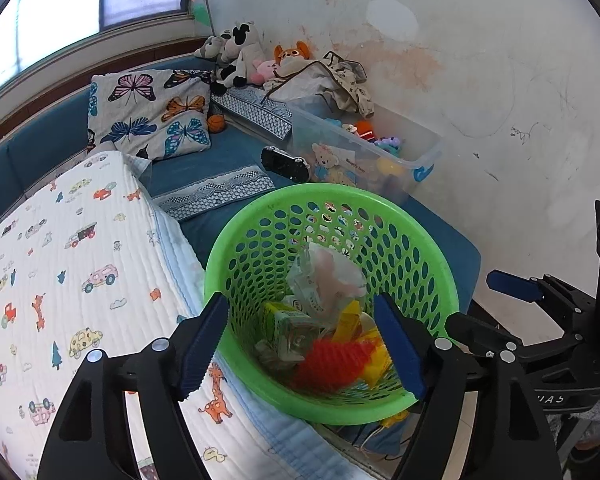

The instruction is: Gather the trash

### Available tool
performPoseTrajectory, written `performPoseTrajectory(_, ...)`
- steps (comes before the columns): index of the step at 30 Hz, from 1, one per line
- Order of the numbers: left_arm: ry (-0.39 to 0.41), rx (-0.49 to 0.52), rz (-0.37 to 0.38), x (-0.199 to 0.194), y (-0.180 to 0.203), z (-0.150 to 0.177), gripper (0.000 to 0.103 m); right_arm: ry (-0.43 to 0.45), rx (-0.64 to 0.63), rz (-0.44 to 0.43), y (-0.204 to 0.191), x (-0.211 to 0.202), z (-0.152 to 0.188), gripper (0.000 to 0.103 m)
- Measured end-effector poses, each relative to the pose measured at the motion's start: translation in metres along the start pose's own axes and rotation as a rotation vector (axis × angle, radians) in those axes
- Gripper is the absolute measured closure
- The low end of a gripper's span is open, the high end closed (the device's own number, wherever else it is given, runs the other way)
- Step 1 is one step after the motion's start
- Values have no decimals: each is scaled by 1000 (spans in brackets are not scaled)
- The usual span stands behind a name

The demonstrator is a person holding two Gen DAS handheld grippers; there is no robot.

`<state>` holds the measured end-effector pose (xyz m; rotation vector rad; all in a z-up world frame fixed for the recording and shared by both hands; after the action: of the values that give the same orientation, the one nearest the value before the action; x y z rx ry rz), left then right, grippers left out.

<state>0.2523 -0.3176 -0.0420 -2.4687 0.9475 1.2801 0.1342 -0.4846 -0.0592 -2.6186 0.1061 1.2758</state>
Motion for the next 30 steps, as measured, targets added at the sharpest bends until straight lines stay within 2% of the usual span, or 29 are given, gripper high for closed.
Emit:
performPoseTrajectory(14,49,-29,-21,-35,-17,16,9,19,-7,-16,-17,-12,9,12)
performPoseTrajectory(30,126,-86,-106,-93,-57,57,7,48,-93,-40,-69,-27,23,7)
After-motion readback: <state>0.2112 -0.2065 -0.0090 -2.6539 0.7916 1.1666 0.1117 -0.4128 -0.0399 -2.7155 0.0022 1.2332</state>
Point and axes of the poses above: each gripper's, at about its wrist camera, not at the fingertips, and x roughly the way its jaws point, y to its right, z to its underside, the point moved 1 cm from there along x, roughly the way its jaws point, and after that the axes turned 5 degrees about -y, right-handed, at the moved point
